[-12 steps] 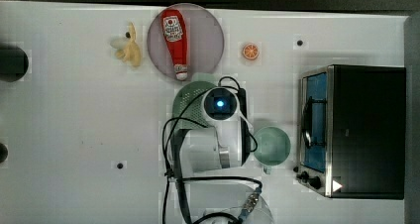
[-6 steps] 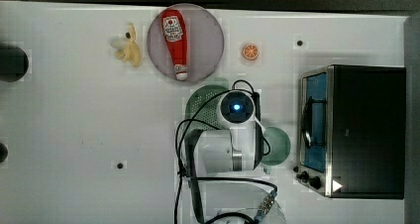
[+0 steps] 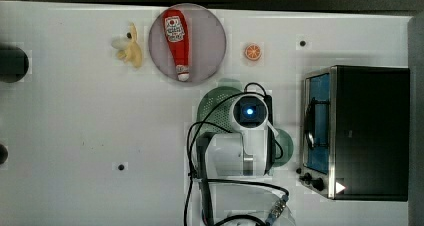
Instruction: Drag strainer left to right.
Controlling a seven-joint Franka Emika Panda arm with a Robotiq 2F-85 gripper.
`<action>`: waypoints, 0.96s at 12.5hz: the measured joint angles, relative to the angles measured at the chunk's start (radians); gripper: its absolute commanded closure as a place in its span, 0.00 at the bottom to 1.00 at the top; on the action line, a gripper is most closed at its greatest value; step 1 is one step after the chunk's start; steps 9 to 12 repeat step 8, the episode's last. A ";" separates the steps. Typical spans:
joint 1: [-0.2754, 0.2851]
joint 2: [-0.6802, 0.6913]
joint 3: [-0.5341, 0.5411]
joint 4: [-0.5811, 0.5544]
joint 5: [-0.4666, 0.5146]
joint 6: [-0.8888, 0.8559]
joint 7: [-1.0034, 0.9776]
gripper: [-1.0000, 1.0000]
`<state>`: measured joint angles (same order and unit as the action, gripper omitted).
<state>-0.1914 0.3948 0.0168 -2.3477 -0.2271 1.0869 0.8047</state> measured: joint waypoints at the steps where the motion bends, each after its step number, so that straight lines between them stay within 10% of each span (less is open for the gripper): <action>1: -0.005 -0.008 0.000 0.000 0.008 -0.016 -0.017 0.00; 12: -0.013 -0.317 0.097 0.016 0.106 -0.330 -0.366 0.00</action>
